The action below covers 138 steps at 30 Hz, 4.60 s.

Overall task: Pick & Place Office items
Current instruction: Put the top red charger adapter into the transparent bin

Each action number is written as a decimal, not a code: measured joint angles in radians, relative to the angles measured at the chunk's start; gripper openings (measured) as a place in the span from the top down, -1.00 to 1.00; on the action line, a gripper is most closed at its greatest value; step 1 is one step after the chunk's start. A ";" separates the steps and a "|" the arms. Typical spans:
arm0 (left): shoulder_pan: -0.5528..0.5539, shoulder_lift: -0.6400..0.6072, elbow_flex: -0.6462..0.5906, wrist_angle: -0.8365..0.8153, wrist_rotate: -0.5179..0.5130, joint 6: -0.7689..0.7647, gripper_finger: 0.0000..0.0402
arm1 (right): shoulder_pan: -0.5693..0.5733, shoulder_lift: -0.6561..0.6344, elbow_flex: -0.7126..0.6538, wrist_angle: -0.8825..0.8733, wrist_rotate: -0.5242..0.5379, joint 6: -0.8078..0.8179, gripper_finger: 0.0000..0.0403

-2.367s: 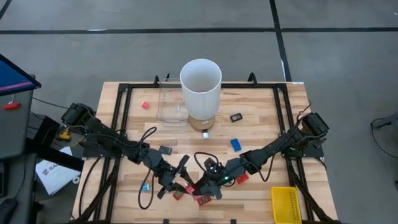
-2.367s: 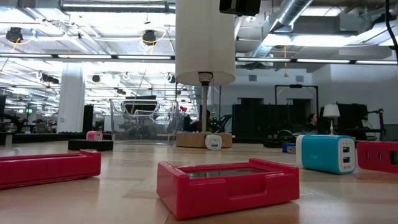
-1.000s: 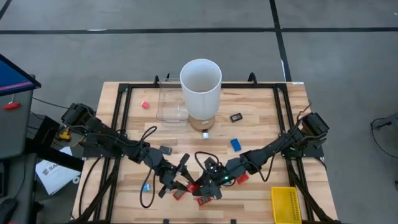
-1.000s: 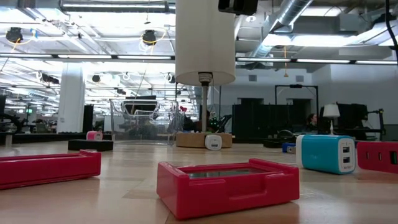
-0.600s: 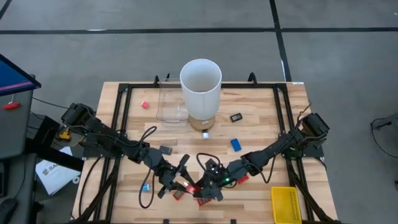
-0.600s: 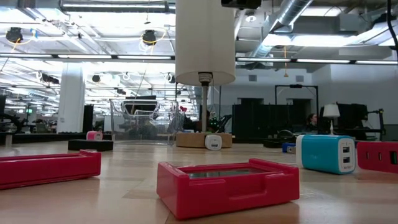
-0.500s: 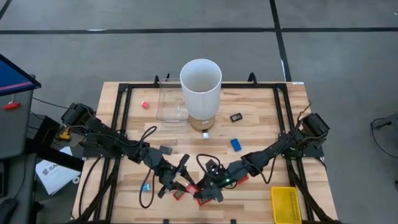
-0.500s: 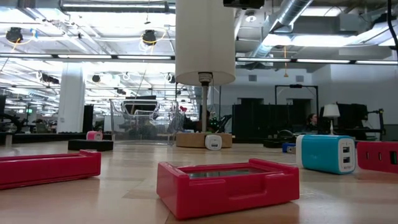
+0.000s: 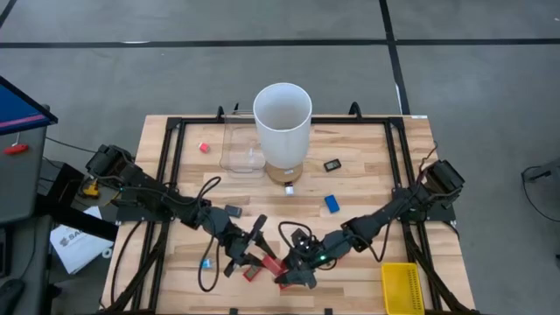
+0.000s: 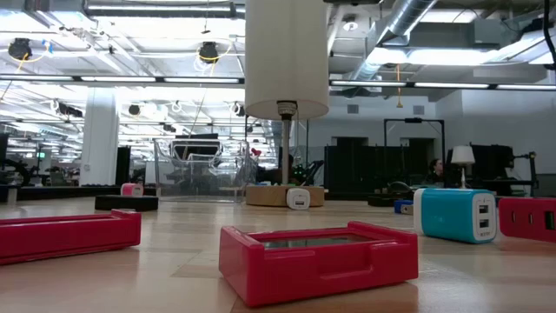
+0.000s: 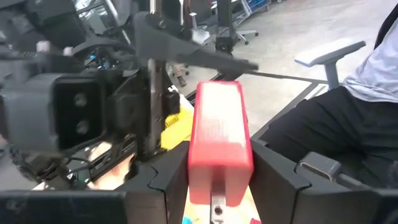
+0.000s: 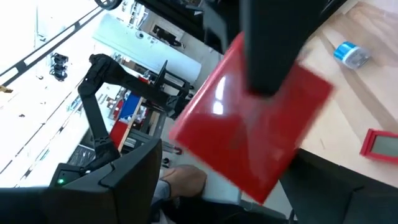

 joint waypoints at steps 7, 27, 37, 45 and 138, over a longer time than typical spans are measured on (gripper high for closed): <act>0.016 0.000 0.000 -0.015 -0.020 0.000 0.29 | 0.020 0.000 0.000 -0.001 0.023 0.018 -0.48; 0.060 -0.003 0.000 -0.067 -0.076 0.004 0.41 | 0.097 0.000 0.000 -0.017 0.125 0.079 -0.48; 0.071 -0.117 -0.001 -0.252 -0.177 0.005 0.41 | 0.103 -0.001 0.000 -0.011 0.126 0.079 -0.48; 0.091 -0.313 -0.077 -0.401 -0.403 -0.007 0.38 | 0.111 -0.002 0.000 -0.010 0.127 0.071 -0.48; 1.068 0.042 -0.044 -0.624 -0.088 -0.383 0.37 | 0.101 -0.002 0.000 -0.032 0.058 -0.011 -0.48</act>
